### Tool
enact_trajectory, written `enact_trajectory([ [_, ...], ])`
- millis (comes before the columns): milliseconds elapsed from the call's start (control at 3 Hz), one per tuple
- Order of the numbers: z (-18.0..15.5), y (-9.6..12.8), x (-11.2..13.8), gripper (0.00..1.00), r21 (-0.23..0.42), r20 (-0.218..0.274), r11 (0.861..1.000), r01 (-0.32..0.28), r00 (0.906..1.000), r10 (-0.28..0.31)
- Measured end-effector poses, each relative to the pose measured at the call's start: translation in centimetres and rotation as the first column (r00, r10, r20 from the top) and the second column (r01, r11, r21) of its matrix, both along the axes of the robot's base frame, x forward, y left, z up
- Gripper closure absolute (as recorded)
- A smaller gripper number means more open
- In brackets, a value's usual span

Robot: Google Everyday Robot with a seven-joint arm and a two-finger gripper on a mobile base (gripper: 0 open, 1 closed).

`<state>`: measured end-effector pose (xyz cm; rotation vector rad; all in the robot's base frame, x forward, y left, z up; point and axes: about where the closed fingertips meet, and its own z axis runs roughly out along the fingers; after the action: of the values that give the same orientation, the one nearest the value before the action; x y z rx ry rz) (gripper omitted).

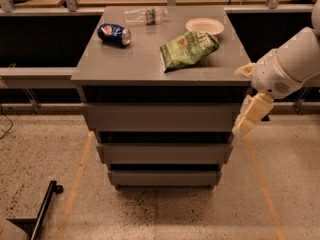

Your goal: Open top drawer

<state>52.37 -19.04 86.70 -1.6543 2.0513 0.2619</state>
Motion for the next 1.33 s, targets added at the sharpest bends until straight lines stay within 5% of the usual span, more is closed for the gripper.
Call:
enact_trajectory([
  [333, -0.3, 0.1, 0.1, 0.00, 0.009, -0.009, 1.000, 0.004, 1.0000, -0.003],
  [1333, -8.7, 2.0, 4.1, 0.00, 0.016, -0.075, 1.000, 0.000, 0.9972, 0.001],
])
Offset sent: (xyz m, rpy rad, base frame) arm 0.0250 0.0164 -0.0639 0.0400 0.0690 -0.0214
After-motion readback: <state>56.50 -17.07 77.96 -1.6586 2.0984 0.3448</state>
